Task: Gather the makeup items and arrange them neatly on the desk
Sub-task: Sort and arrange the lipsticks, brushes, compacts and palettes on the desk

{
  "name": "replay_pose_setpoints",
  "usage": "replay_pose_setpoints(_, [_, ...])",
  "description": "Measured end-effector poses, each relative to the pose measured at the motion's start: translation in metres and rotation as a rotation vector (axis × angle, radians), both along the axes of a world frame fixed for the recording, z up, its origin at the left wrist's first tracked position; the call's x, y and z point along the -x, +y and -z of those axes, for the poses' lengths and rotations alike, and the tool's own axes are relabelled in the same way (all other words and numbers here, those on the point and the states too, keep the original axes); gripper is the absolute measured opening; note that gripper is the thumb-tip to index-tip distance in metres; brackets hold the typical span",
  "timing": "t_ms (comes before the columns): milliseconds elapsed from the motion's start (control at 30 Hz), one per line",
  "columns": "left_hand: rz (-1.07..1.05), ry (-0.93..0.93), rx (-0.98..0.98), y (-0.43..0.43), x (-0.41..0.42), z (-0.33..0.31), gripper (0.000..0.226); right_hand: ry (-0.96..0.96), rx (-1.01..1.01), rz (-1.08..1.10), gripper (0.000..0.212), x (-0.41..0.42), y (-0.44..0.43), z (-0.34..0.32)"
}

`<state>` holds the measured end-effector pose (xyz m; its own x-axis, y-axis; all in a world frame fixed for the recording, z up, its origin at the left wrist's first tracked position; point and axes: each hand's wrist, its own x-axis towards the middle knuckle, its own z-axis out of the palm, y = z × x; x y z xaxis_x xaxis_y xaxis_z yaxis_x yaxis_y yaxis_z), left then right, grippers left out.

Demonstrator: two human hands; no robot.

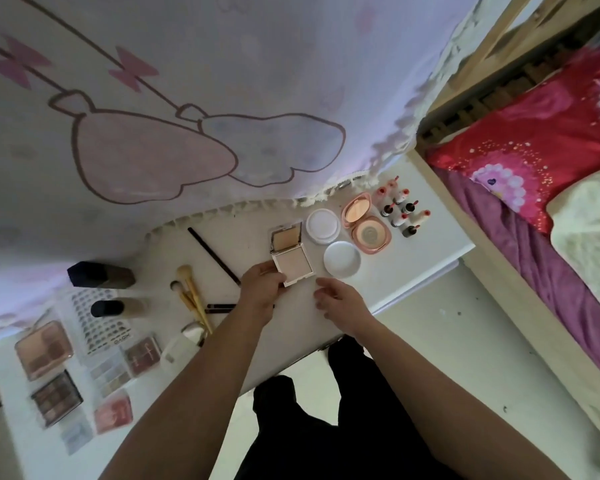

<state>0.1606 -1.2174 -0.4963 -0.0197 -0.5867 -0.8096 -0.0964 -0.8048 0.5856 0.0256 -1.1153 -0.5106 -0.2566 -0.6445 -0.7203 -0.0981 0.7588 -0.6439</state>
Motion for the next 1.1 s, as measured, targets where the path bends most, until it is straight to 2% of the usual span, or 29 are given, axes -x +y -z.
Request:
replay_pose_setpoints(133, [-0.005, -0.176, 0.073, 0.002, 0.013, 0.01, 0.035, -0.076, 0.004, 0.121, 0.033, 0.001, -0.001, 0.001])
replay_pose_setpoints(300, [0.137, -0.365, 0.136, 0.011, 0.012, 0.01, 0.016, -0.095, 0.016, 0.157, 0.034, 0.001, 0.0, 0.0])
replay_pose_setpoints(367, [0.206, -0.405, 0.153, 0.013, 0.009, 0.012, 0.019, -0.09, 0.018, 0.172, 0.033, 0.001, 0.001, -0.001])
replay_pose_setpoints(467, [0.289, -0.4, 0.169, 0.016, 0.006, 0.012, 0.016, -0.072, 0.01, 0.188, 0.031, 0.001, 0.005, -0.001])
replay_pose_setpoints(633, [0.408, -0.415, 0.22, 0.02, 0.004, 0.01, 0.027, 0.02, -0.004, 0.18, 0.026, 0.005, 0.013, 0.001])
replay_pose_setpoints(767, [0.334, -0.44, 0.311, 0.016, 0.003, 0.015, 0.053, 0.032, 0.001, 0.198, 0.025, 0.008, 0.016, -0.002])
replay_pose_setpoints(900, [0.332, -0.451, 0.444, 0.007, 0.005, 0.018, 0.047, 0.024, 0.0, 0.201, 0.026, 0.007, 0.015, -0.003])
replay_pose_setpoints(1000, [0.381, -0.464, 0.468, 0.003, 0.009, 0.013, 0.029, 0.033, 0.005, 0.192, 0.029, 0.007, 0.015, -0.001])
replay_pose_setpoints(1100, [0.369, -0.447, 0.49, 0.002, 0.012, 0.013, 0.034, 0.033, 0.005, 0.189, 0.032, 0.006, 0.013, -0.001])
